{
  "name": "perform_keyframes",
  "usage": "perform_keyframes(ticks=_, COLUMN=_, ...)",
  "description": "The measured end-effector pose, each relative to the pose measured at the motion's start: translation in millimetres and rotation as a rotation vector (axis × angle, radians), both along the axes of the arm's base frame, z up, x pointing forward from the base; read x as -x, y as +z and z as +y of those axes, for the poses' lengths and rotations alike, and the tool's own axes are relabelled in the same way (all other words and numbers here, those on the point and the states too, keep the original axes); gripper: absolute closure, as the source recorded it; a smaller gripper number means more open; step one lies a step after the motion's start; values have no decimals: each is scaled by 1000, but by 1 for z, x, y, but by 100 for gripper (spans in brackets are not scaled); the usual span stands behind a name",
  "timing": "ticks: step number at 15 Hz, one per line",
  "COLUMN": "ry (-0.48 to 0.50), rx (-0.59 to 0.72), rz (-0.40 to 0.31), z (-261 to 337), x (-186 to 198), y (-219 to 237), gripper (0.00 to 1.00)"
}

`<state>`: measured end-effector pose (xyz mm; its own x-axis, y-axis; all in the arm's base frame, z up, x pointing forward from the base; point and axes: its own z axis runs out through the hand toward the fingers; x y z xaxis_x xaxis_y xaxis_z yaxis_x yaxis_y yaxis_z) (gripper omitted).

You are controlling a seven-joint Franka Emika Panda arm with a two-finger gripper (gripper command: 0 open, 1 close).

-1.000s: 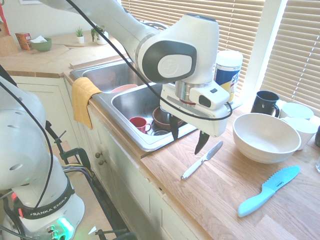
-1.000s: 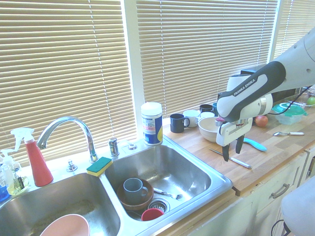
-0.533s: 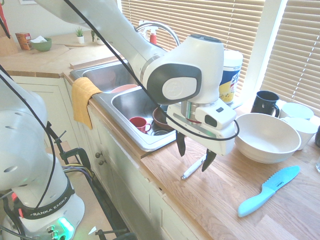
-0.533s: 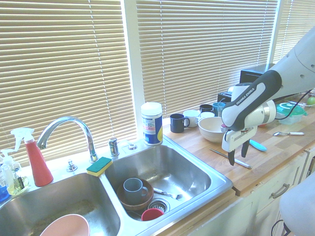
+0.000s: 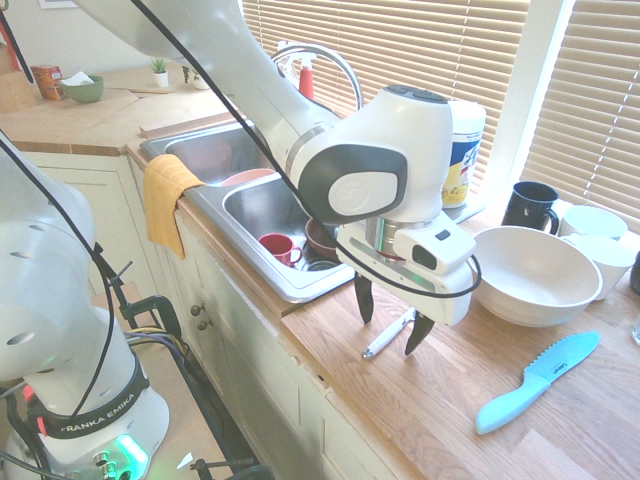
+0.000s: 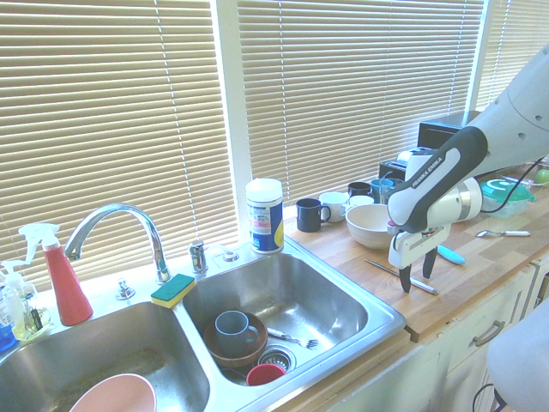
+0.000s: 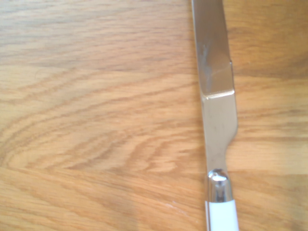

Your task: Put the knife into the sink

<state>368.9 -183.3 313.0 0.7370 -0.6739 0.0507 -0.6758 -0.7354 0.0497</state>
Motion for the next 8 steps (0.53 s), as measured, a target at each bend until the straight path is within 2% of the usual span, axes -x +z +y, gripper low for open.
perform_keyframes(ticks=8, ry=-11, rx=-2, rz=0, z=0, x=4, y=-1, gripper=100)
